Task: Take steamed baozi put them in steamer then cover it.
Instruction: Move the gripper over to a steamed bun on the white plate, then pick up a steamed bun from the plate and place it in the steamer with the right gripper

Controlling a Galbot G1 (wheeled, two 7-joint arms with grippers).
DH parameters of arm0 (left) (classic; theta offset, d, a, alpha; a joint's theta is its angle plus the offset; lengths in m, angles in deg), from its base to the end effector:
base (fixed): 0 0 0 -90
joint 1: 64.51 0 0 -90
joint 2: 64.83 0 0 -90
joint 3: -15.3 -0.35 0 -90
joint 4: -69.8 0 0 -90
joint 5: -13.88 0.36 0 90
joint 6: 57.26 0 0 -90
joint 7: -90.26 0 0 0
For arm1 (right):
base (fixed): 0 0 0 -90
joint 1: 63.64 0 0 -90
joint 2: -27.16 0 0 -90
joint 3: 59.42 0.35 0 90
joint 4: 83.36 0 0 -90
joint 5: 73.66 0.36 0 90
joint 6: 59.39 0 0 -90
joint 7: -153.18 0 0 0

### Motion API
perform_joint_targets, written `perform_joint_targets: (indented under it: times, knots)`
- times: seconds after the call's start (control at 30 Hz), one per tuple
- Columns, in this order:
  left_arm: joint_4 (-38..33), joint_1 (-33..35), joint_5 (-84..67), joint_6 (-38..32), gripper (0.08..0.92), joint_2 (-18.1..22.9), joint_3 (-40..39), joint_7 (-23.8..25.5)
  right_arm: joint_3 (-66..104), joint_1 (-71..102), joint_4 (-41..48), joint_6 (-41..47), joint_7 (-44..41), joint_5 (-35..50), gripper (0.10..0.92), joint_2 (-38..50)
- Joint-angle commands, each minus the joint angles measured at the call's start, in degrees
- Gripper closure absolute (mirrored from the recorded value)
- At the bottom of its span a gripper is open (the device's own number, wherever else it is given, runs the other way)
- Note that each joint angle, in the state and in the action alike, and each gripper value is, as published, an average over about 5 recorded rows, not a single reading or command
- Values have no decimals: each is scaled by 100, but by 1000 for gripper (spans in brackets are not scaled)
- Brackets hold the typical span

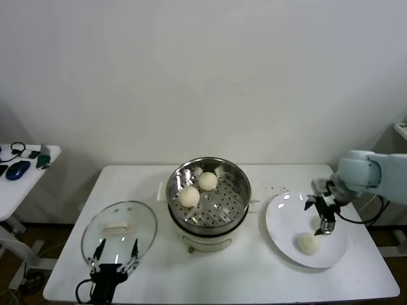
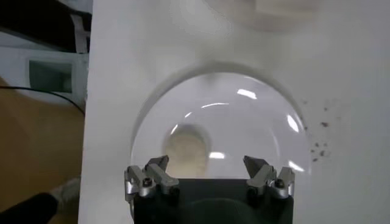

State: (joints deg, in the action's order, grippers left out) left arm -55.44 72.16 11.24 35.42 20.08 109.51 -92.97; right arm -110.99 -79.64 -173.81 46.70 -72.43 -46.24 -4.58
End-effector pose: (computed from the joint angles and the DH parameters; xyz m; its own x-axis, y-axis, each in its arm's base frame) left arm 0.0995 0.0341 -0.3092 -0.9694 -0.0679 0.2357 -0.0497 0.9953 0.0825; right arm 0.4362 -0.1775 -0.1683 -0.0643 -0.0592 0.9962 -0.9975 -0.0252 -0.0659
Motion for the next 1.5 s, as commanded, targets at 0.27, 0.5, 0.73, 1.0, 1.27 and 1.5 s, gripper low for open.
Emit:
perform_joint_targets:
  times: [0.27, 0.5, 0.73, 1.0, 1.27, 1.5]
  knots:
    - [-16, 58, 78, -16, 177, 41, -12, 4, 1825, 2332, 704, 158, 290, -753, 203, 281]
    - [-4, 58, 87, -24, 177, 52, -23, 2, 1928, 2408, 872, 171, 288, -729, 208, 151]
    - [-4, 71, 76, -24, 177, 56, -10, -11, 1939, 2429, 885, 156, 258, -731, 254, 129]
    - [1, 59, 79, -17, 177, 88, -16, -32, 1893, 2179, 861, 25, 156, -785, 302, 8]
    - [-51, 107, 102, -24, 177, 99, -15, -38, 739, -29, 630, -929, -540, -1047, 317, -413]
    - [-80, 134, 176, -9, 177, 104, -12, -35, 356, -2320, 533, -2495, -1372, -450, 313, -1579]
